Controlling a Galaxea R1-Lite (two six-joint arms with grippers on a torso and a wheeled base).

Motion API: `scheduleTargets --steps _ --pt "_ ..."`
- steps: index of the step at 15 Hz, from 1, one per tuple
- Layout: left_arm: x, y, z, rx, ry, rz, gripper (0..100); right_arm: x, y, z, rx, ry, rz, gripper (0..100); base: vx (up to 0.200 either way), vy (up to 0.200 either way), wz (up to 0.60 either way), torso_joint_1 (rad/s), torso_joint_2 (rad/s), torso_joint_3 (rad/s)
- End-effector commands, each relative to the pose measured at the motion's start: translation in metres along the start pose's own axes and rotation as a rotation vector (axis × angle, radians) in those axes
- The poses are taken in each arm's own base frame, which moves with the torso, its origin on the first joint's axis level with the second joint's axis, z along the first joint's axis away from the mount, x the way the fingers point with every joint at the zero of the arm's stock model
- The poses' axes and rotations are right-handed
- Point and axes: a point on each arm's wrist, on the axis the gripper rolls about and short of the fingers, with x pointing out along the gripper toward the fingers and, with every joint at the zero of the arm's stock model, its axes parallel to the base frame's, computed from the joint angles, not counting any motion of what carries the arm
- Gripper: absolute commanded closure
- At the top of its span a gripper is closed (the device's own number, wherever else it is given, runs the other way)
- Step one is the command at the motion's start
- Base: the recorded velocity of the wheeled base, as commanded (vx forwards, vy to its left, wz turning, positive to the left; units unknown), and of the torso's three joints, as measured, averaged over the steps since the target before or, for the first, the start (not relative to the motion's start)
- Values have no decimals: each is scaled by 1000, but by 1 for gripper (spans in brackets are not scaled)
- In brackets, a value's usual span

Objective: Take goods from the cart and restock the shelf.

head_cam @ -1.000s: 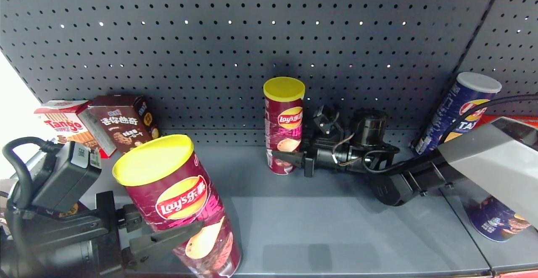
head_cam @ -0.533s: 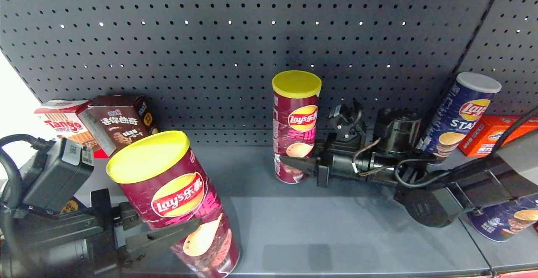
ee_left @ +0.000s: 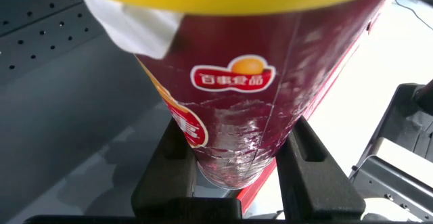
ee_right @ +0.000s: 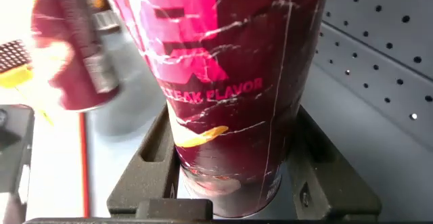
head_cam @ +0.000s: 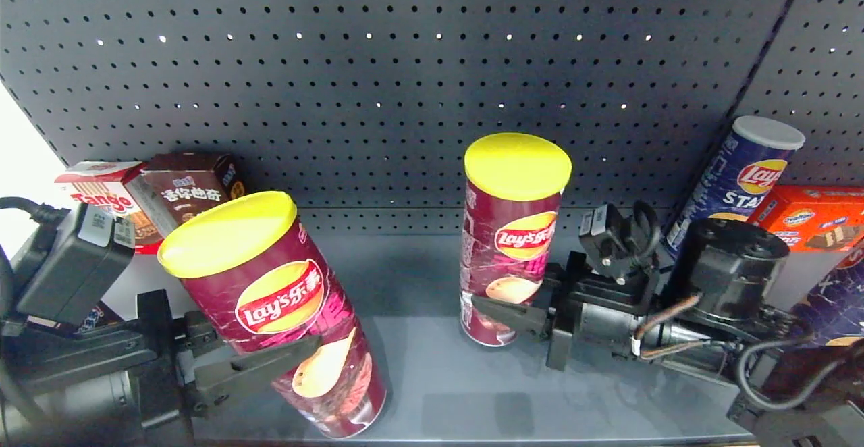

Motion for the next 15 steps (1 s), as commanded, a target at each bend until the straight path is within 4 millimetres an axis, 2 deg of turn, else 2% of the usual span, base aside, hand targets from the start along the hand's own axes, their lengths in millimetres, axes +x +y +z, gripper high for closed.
scheduleTargets --steps 1,3,6,12,15 --pt "0 0 0 1 -1 5 100 -15 18 7 -4 -17 22 100 0 0 0 0 0 0" --pt "0 0 1 1 -2 11 100 -19 27 6 -2 -15 27 100 0 0 0 0 0 0" --pt "0 1 6 6 -17 24 100 -21 44 -8 19 32 37 100 0 0 0 0 0 0" --pt "1 1 7 7 -18 26 100 -12 40 -27 42 92 -17 100 0 0 0 0 0 0" --pt "1 2 8 8 -21 26 100 -8 39 -30 61 94 -22 100 0 0 0 0 0 0"
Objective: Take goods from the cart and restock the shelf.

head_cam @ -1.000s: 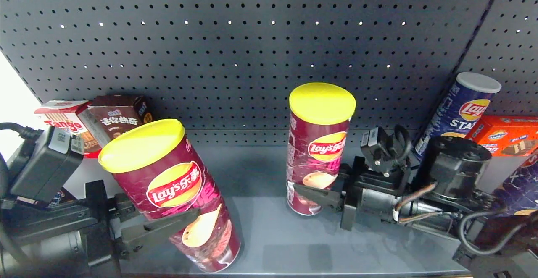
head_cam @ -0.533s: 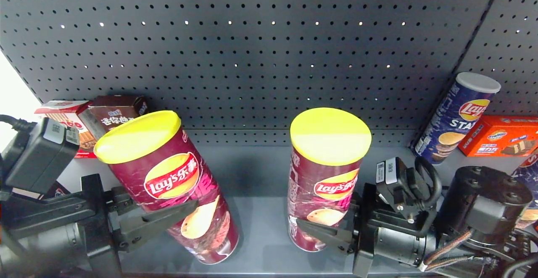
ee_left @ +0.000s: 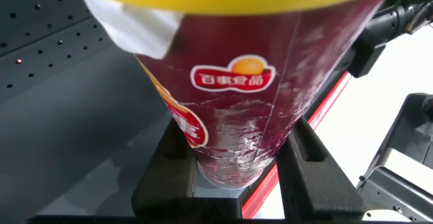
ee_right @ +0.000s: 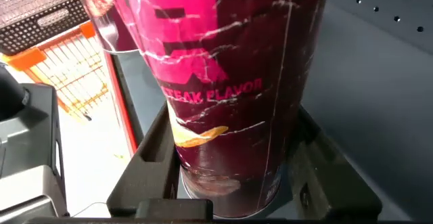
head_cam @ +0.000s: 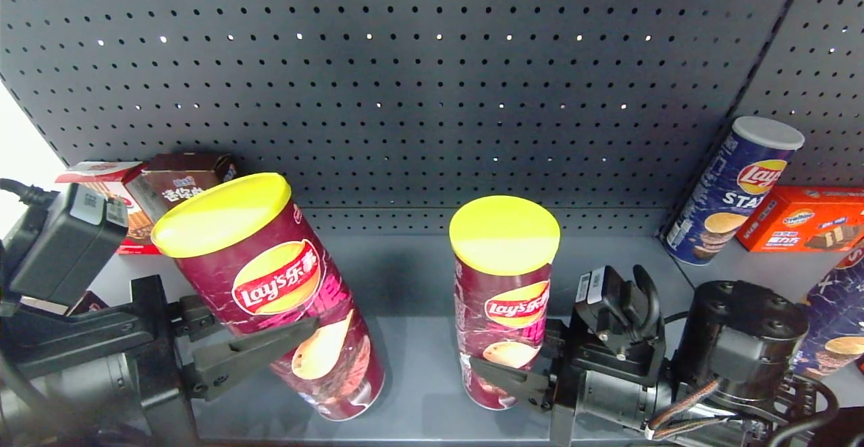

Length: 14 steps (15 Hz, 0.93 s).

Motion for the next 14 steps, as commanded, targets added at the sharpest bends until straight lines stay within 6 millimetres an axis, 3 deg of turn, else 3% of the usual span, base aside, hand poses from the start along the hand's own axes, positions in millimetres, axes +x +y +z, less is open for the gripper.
scheduleTargets --steps 1,14 --pt "0 0 0 0 0 0 100 5 0 -7 9 24 4 100 0 0 0 0 0 0" --pt "-1 0 -2 -2 6 -1 100 2 9 -21 13 83 16 100 0 0 0 0 0 0"
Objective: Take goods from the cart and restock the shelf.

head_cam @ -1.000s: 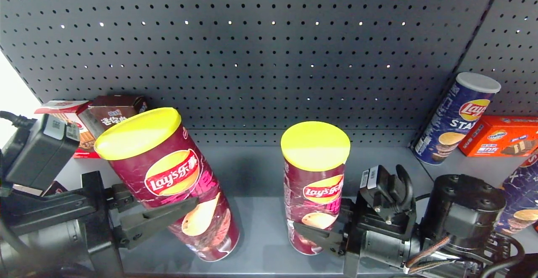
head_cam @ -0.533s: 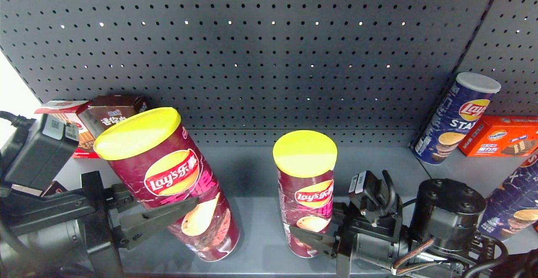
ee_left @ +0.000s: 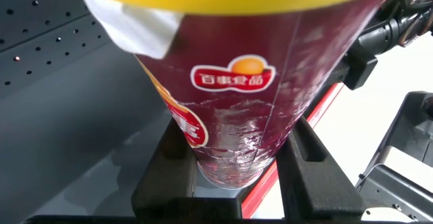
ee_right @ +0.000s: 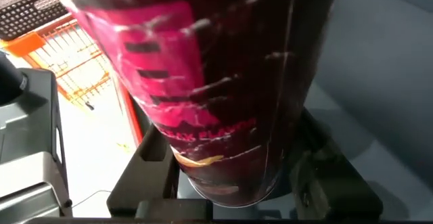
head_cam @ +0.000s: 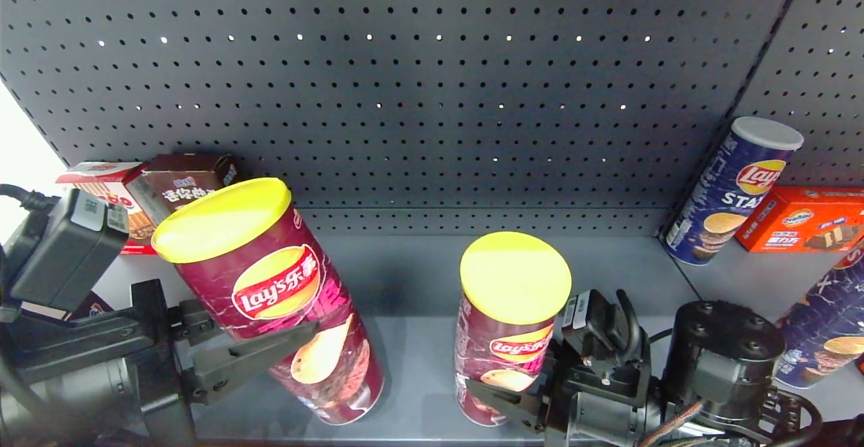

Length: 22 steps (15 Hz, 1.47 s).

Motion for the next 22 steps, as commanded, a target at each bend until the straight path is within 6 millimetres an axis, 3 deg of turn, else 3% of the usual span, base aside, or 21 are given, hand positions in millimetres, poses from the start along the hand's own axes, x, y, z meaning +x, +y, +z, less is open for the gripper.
scheduleTargets --steps 1,2,3,9,12,17,19,20,22 --pt "0 0 0 0 -1 0 100 0 2 -2 2 10 6 100 0 0 0 0 0 0" --pt "0 0 1 1 -2 0 100 0 3 -1 0 7 10 100 0 0 0 0 0 0" --pt "0 0 0 0 -1 0 100 0 3 0 -1 5 13 0 0 0 0 0 0 0" --pt "-1 0 0 1 -2 0 100 -9 3 10 -12 -37 -25 0 0 0 0 0 0 0" --pt "-1 0 0 1 -2 0 100 -35 10 23 -28 -92 -33 0 0 0 0 0 0 0" --pt "-1 -1 2 3 -8 -3 100 -113 17 24 -47 -164 -142 0 0 0 0 0 0 0" --pt "-1 -1 2 4 -11 -3 100 -123 18 23 -49 -177 -165 0 0 0 0 0 0 0" --pt "-2 -1 3 6 -14 -2 100 -141 15 23 -61 -203 -243 0 0 0 0 0 0 0" --pt "-2 -1 3 6 -15 -2 100 -155 16 25 -77 -235 -288 0 0 0 0 0 0 0"
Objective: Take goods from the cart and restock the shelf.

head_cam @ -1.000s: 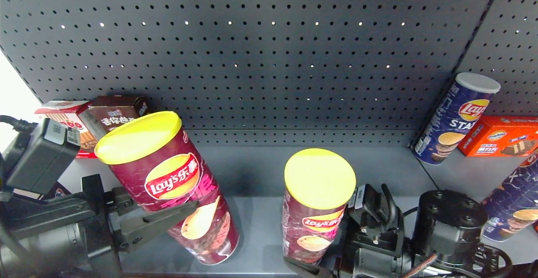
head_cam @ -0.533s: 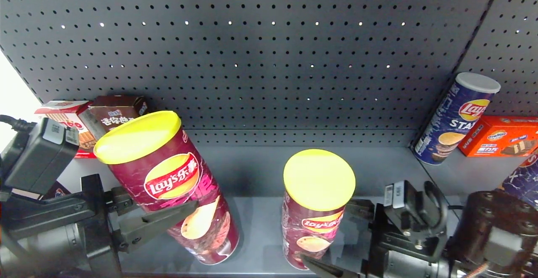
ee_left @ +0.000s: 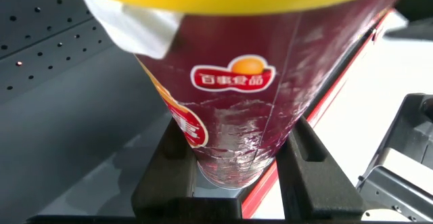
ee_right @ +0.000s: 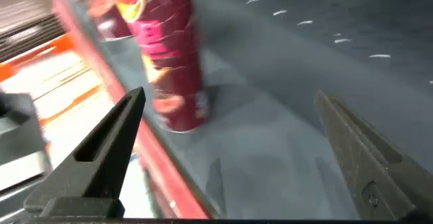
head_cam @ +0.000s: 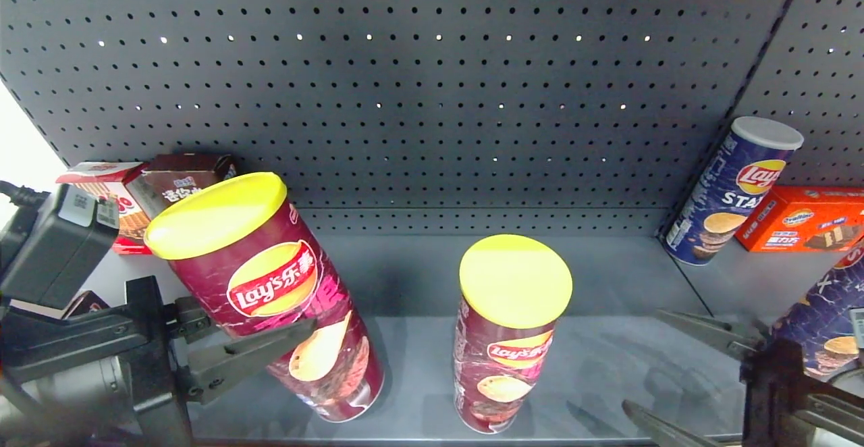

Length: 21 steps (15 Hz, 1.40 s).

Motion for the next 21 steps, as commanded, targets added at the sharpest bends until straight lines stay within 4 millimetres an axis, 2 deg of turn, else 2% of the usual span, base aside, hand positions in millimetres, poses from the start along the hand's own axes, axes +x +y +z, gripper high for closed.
scheduleTargets --steps 1,6,9,14,15,17,18,19,21 --pt "0 0 0 0 0 0 100 -23 0 8 -28 -70 -53 0 0 0 0 0 0 0" --pt "-1 0 -3 -3 7 -1 100 -50 2 14 -50 -105 -158 0 0 0 0 0 0 0" --pt "-4 -2 -3 0 0 0 100 -92 17 4 -42 -54 -249 0 0 0 0 0 0 0" --pt "-13 -6 -7 3 -7 -3 100 -169 53 -35 -29 10 -322 0 0 0 0 0 0 0" --pt "-14 -6 -7 5 -13 -3 100 -171 55 -42 -11 81 -325 0 0 0 0 0 0 0" --pt "-16 -7 -6 8 -20 -6 100 -170 54 -40 -24 42 -341 0 0 0 0 0 0 0" --pt "-18 -8 -5 11 -27 -5 100 -166 52 -55 -18 84 -373 0 0 0 0 0 0 0" --pt "-20 -9 -5 13 -31 -4 100 -165 51 -58 -17 71 -430 0 0 0 0 0 0 0" --pt "-24 -10 -4 15 -43 -2 100 -164 51 -58 -18 56 -423 0 0 0 0 0 0 0"
